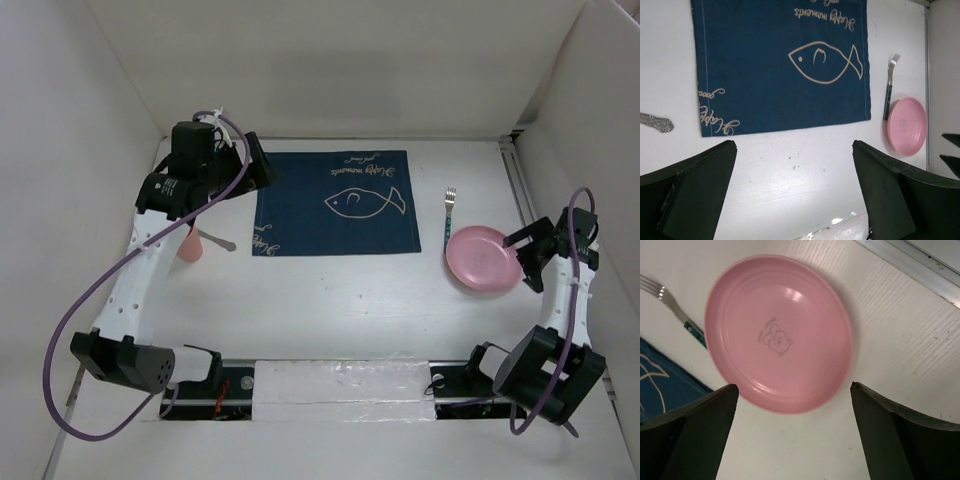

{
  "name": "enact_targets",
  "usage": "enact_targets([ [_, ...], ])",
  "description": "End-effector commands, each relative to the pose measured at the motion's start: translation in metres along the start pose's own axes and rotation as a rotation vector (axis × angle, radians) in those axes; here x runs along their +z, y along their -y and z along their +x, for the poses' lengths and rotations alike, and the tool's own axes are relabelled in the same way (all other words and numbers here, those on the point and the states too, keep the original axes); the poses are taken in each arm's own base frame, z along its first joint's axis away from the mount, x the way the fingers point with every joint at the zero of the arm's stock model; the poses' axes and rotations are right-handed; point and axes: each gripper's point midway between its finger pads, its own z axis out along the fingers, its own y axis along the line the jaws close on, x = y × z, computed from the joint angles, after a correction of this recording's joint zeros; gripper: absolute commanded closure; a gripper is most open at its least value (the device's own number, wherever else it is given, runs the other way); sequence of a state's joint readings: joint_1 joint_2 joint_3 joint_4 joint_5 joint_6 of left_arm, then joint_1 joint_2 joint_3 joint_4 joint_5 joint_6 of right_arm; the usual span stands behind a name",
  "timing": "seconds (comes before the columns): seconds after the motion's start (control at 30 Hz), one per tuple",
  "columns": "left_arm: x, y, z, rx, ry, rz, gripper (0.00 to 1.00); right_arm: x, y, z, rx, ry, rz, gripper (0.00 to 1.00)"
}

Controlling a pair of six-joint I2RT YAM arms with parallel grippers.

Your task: Set the dinner table for one person

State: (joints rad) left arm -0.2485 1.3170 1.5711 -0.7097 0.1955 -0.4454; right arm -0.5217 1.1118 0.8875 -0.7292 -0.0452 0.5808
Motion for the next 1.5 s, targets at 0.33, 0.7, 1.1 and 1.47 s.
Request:
enact_targets([
  [0.33, 0.000, 0.000, 0.016, 0.093, -0.020, 0.064, 0.00, 0.049, 0.026, -0.005, 0.060, -0.007, 0.110, 0.00],
  [0.7, 0.023, -0.008, 0.028, 0.059, -0.096, 0.037, 0.00, 0.072, 0.055, 0.027, 0.096, -0.108, 0.222, 0.01],
  [1.1, 0.037, -0.008, 0.024, 0.046, -0.130, 0.042, 0.00, 0.094, 0.061, 0.033, 0.069, -0.138, 0.236, 0.55],
  [1.47, 0.044, -0.013, 0.025, 0.035, -0.135, 0.016, 0.00, 0.072, 0.048, 0.014, 0.103, -0.076, 0.233, 1.00],
])
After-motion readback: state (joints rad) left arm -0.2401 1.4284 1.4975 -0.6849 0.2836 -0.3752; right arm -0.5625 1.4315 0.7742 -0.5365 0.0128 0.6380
